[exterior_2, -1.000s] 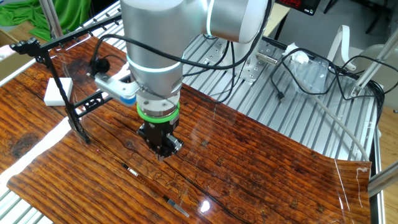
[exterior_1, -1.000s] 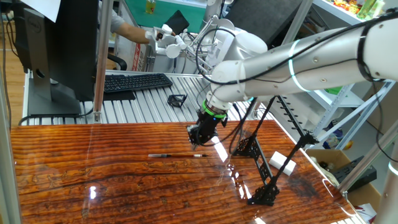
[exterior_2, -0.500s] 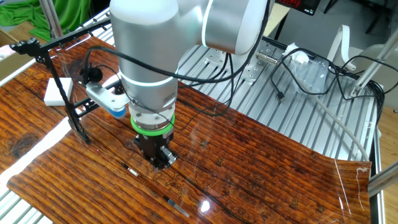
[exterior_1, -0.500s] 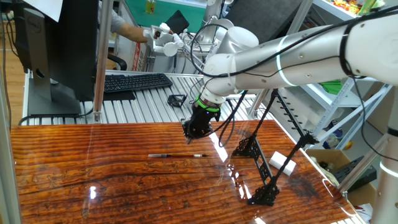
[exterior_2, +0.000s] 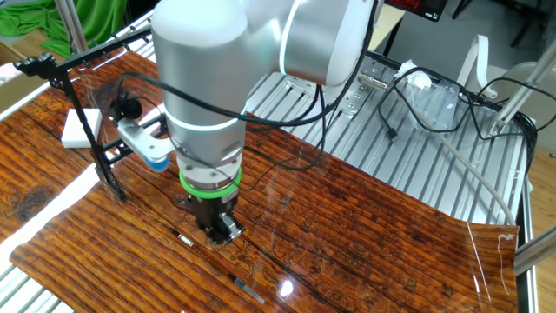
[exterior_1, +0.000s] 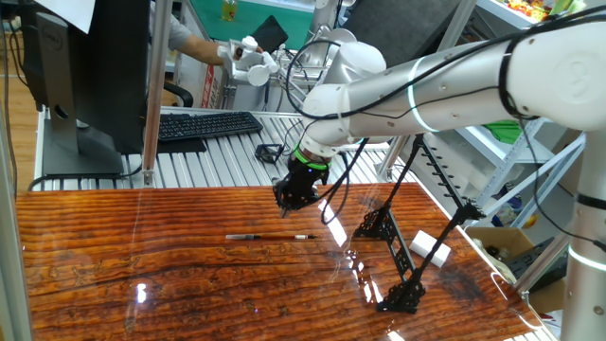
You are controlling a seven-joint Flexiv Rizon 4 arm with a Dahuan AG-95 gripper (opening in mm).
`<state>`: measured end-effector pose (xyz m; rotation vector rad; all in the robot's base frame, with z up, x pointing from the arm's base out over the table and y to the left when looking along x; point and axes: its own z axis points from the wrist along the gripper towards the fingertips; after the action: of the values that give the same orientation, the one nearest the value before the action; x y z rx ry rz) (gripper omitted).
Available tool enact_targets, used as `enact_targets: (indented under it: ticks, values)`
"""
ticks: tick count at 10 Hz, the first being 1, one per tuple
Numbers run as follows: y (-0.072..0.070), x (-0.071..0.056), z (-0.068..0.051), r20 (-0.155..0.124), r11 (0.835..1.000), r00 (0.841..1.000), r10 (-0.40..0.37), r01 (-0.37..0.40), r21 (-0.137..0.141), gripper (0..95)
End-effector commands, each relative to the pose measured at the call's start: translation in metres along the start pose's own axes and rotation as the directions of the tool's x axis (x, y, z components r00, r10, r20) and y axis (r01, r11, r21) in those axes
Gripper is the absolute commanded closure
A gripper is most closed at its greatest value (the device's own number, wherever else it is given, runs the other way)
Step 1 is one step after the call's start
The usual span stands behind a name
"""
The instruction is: Place the brush on the pen rack
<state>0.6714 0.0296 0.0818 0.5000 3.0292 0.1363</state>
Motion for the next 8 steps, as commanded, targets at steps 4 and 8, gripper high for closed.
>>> enact_targets:
  ticks: [4, 8]
  values:
    - [-0.0103, -0.0049, 0.0084, -0.004, 0.972, 0.973, 0.233, -0.233, -0.018, 95.0]
    - [-0.0107, -0.0048, 0.0103, -0.016, 0.925, 0.926, 0.377, -0.378, -0.037, 95.0]
